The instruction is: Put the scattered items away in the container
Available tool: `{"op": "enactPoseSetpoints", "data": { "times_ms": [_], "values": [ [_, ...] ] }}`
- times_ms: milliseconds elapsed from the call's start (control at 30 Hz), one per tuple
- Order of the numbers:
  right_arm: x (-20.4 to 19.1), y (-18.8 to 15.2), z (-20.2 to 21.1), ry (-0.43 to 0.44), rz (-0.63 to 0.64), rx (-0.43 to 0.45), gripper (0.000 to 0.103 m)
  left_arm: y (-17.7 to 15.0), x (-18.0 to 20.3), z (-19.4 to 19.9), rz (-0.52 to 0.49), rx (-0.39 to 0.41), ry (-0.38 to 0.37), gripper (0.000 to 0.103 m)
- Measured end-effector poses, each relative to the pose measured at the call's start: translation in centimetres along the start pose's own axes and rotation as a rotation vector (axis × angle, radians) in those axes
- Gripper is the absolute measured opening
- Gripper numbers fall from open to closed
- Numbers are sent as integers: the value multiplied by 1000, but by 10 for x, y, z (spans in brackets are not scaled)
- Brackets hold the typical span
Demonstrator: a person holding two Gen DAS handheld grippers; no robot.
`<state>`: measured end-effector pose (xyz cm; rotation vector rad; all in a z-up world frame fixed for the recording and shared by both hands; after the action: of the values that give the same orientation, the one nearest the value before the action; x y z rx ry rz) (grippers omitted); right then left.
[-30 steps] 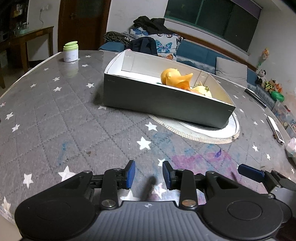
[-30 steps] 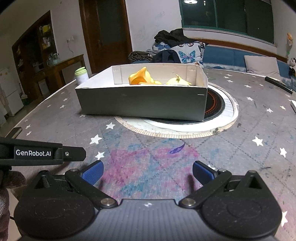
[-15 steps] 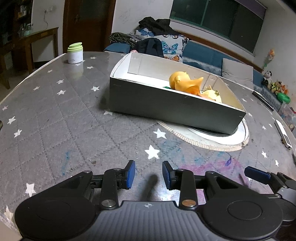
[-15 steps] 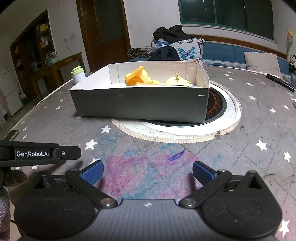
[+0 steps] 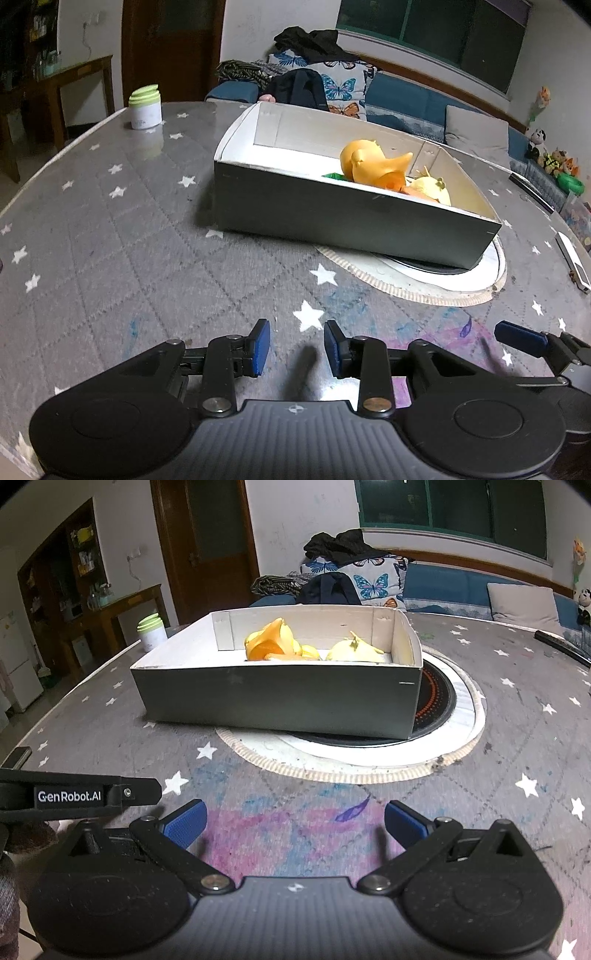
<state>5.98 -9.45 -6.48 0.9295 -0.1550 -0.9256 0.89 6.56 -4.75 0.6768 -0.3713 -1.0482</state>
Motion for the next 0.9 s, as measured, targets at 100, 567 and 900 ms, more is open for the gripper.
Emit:
{"op": "enactPoseSetpoints", "data": {
  "times_ms": [100, 567, 900],
  "values": [
    [1, 3, -1, -1, -4, 2, 103, 4, 0, 0, -7, 4, 3, 35],
    [4, 12, 0, -12, -13, 11, 103, 13, 1, -2, -23, 6, 3, 35],
    [7, 17, -5, -20, -27, 6, 103, 18, 0, -5, -38, 7, 11, 35]
  ]
}}
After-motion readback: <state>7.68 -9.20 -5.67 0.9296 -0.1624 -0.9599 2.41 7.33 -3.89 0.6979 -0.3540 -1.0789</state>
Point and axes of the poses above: each gripper's, at about its wrist camera, not at the fingertips, and z roughly against the way its jaws point, x to its right, y to its top, the point moved 2 cm from there along -z, roughly the way its jaws point, and after that the axes turned 12 degrees about y, right-handed, at the moved point
